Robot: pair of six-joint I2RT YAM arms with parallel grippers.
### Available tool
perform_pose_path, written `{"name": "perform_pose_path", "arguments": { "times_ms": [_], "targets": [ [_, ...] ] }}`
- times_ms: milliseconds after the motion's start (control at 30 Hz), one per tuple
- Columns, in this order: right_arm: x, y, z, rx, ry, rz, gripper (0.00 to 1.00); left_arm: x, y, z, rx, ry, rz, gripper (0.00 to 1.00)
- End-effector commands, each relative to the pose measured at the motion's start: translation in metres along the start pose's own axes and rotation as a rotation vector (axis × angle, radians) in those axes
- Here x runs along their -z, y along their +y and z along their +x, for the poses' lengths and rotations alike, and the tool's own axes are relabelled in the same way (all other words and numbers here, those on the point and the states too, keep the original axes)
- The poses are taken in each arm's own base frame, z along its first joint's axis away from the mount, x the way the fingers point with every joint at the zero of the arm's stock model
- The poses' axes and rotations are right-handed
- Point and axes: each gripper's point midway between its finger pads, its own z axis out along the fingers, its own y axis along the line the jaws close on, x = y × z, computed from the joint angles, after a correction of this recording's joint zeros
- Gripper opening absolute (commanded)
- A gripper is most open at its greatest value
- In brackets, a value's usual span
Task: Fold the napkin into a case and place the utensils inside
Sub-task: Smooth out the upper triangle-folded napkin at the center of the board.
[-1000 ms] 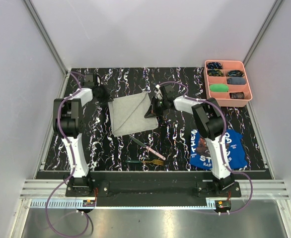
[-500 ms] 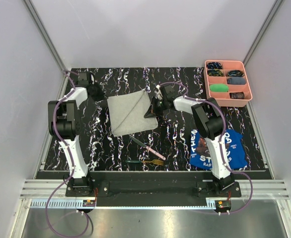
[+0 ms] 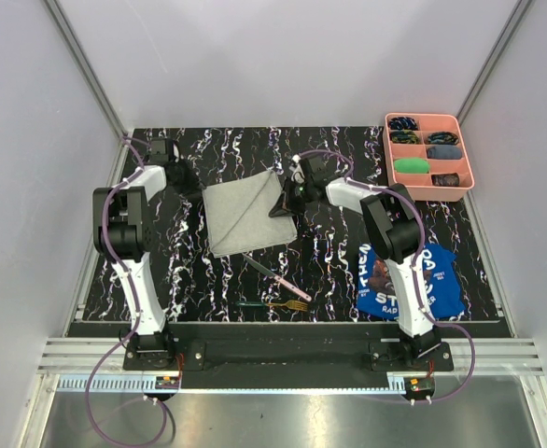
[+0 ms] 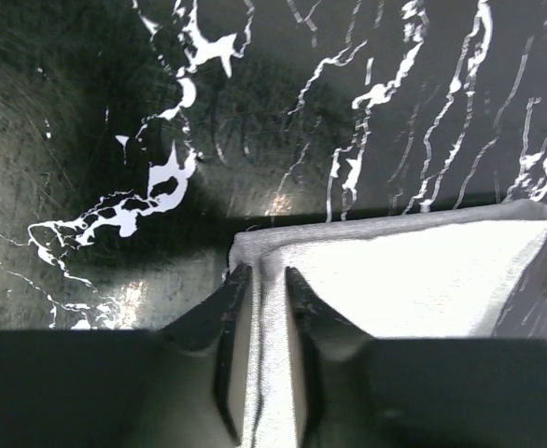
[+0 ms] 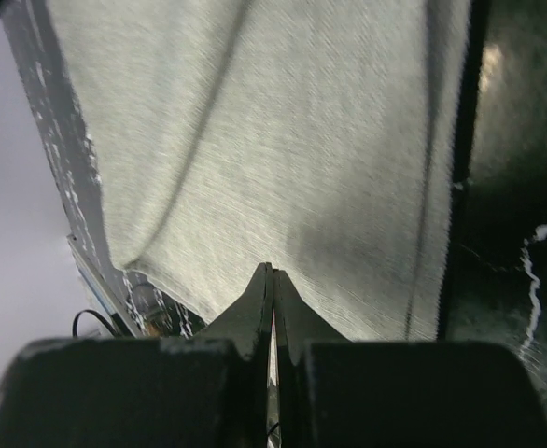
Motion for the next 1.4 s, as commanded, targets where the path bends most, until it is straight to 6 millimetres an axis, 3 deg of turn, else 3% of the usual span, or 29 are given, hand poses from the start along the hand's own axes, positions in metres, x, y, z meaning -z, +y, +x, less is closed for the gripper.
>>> {"name": "perform_pose_path", "arguments": {
  "times_ms": [0,100,200,233,300,333,367,400,433,467,500,533,567,667,867,1300,1367],
  "targets": [
    [0.017,0.049,-0.037,0.070,-0.095,-0.078,0.02,0.007,-0.008,-0.014,-0.005,-0.031,0.008,0.33],
    [0.022,0.065,-0.051,0.086,-0.125,-0.100,0.04,0.028,-0.010,-0.023,-0.007,-0.072,-0.032,0.42],
    [0.022,0.074,-0.063,0.098,-0.140,-0.117,0.09,0.062,-0.017,-0.032,0.006,-0.136,-0.072,0.45],
    [0.021,0.075,-0.065,0.101,-0.140,-0.119,0.15,0.080,-0.023,-0.029,0.004,-0.158,-0.062,0.45],
    [0.015,0.080,-0.075,0.116,-0.154,-0.133,0.19,0.094,-0.041,-0.012,-0.012,-0.147,-0.014,0.45],
    [0.014,0.082,-0.079,0.118,-0.159,-0.140,0.20,0.105,-0.037,0.002,-0.008,-0.141,-0.009,0.44],
    [0.005,0.076,-0.080,0.115,-0.150,-0.138,0.22,0.106,-0.055,0.018,-0.032,-0.120,0.059,0.41],
    [0.007,0.086,-0.089,0.128,-0.167,-0.161,0.22,0.113,-0.064,0.031,-0.046,-0.113,0.093,0.39],
    [-0.002,0.081,-0.090,0.122,-0.159,-0.160,0.23,0.105,-0.056,0.053,-0.037,-0.075,0.102,0.28],
    [0.000,0.092,-0.100,0.139,-0.177,-0.187,0.23,0.105,-0.061,0.070,-0.016,-0.020,0.156,0.23],
    [-0.002,0.094,-0.101,0.141,-0.166,-0.204,0.23,0.100,-0.053,0.091,0.001,0.028,0.154,0.19],
    [-0.013,0.086,-0.100,0.130,-0.150,-0.206,0.23,0.100,-0.054,0.097,-0.001,0.045,0.178,0.14],
    [-0.011,0.095,-0.108,0.146,-0.162,-0.231,0.22,0.099,-0.052,0.101,-0.011,0.049,0.179,0.08],
    [-0.021,0.095,-0.113,0.157,-0.160,-0.254,0.19,0.098,-0.048,0.112,-0.051,0.058,0.180,0.03],
    [-0.031,0.081,-0.125,0.136,-0.154,-0.277,0.12,0.093,-0.041,0.132,-0.044,0.100,0.182,0.01],
    [-0.049,0.027,-0.133,0.059,-0.140,-0.254,0.11,0.082,0.004,0.186,0.053,0.172,0.093,0.00],
    [-0.052,0.027,-0.135,0.059,-0.140,-0.265,0.12,0.080,0.007,0.191,0.063,0.176,0.094,0.00]
  ]
}}
